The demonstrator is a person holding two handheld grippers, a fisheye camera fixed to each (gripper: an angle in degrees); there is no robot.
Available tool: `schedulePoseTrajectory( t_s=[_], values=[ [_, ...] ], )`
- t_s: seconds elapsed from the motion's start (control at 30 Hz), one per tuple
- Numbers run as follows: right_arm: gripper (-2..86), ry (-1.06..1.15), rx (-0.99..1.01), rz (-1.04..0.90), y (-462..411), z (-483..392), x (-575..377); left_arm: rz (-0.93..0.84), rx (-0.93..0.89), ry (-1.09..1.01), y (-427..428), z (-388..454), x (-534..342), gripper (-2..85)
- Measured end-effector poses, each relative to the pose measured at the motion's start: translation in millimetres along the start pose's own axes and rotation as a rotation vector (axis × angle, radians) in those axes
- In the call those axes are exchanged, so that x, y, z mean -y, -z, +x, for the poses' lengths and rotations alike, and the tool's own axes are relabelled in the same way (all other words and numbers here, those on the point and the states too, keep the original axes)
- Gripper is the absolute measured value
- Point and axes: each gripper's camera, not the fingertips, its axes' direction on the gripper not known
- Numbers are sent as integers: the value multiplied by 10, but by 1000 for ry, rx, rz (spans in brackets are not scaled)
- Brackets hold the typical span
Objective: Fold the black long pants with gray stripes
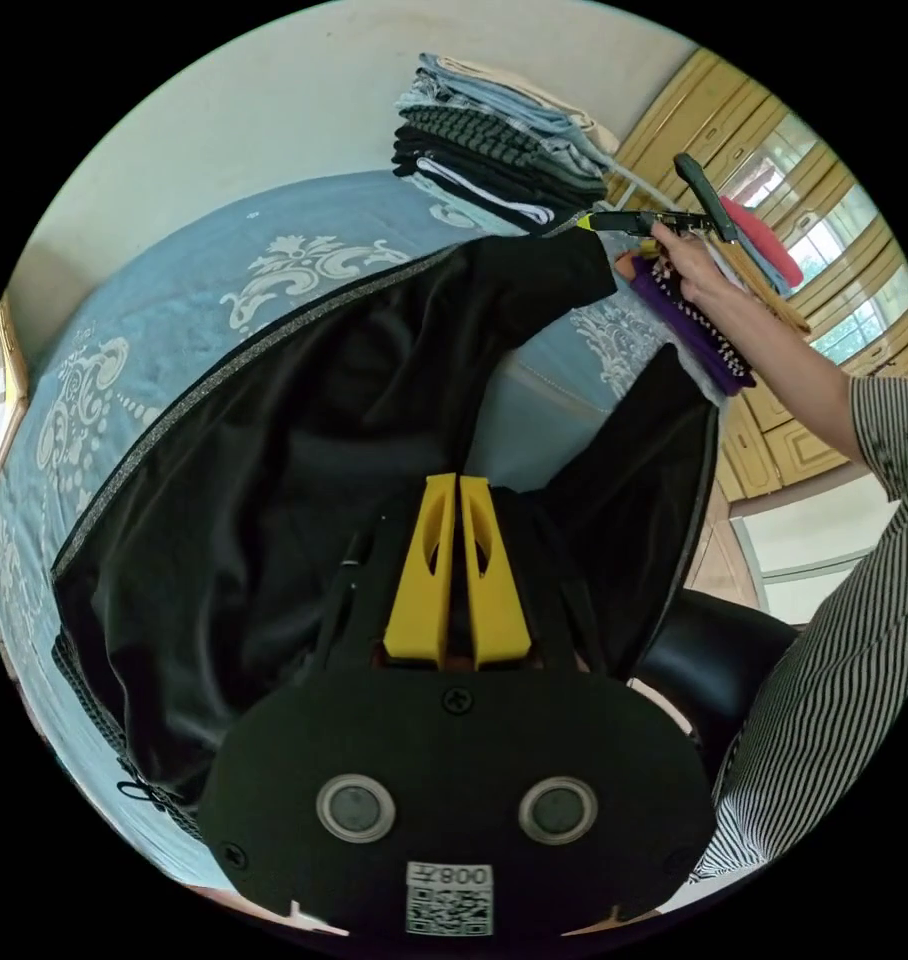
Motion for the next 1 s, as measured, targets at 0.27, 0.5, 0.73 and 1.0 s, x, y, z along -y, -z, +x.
schedulePoseTrajectory(
  t_s=[0.27, 0.5, 0.73, 1.0],
  values=[
    [56, -119, 45, -52, 104, 640, 129, -16, -43, -24, -292, 244, 167, 9],
    [82, -241, 40, -49, 88, 1168, -281, -17, -44, -13, -563, 411, 344, 13],
    [81, -322, 208, -141, -216, 1592, -897, -13, -52, -6, -777, 559, 483, 19],
    [72, -298, 302, -110, -301, 1614, -882, 128, -171, -74, -821, 936, 894, 63]
  ],
)
